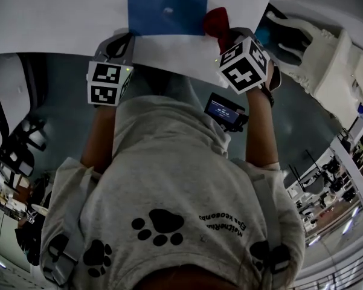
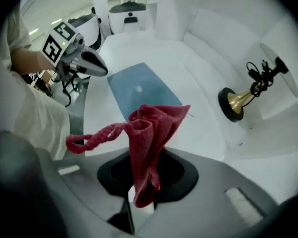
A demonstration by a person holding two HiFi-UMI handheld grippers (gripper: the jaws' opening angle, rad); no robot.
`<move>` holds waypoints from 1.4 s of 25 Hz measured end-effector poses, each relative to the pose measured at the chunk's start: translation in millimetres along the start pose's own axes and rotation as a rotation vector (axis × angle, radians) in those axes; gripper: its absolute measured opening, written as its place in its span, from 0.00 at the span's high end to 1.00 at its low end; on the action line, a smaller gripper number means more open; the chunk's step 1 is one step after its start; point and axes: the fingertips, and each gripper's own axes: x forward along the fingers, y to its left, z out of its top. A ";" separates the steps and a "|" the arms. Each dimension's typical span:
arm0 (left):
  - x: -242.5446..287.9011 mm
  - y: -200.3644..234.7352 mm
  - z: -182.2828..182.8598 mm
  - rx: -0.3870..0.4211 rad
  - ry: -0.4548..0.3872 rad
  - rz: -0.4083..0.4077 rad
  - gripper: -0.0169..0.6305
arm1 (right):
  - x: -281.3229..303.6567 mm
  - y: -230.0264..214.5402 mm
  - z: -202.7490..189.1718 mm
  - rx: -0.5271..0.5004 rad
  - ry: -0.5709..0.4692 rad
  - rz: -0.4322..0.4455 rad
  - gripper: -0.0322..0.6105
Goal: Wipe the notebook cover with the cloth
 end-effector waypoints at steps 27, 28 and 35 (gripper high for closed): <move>-186.7 -63.2 245.3 0.178 -0.787 0.154 0.97 | -281.9 -1.9 135.9 0.322 -1.207 -0.476 0.84; -194.2 -66.7 249.2 0.190 -0.818 0.159 0.97 | -289.9 1.1 139.2 0.326 -1.241 -0.485 0.84; -216.4 -78.5 247.5 0.244 -0.898 0.163 0.96 | -311.6 19.6 150.7 0.320 -1.358 -0.522 0.84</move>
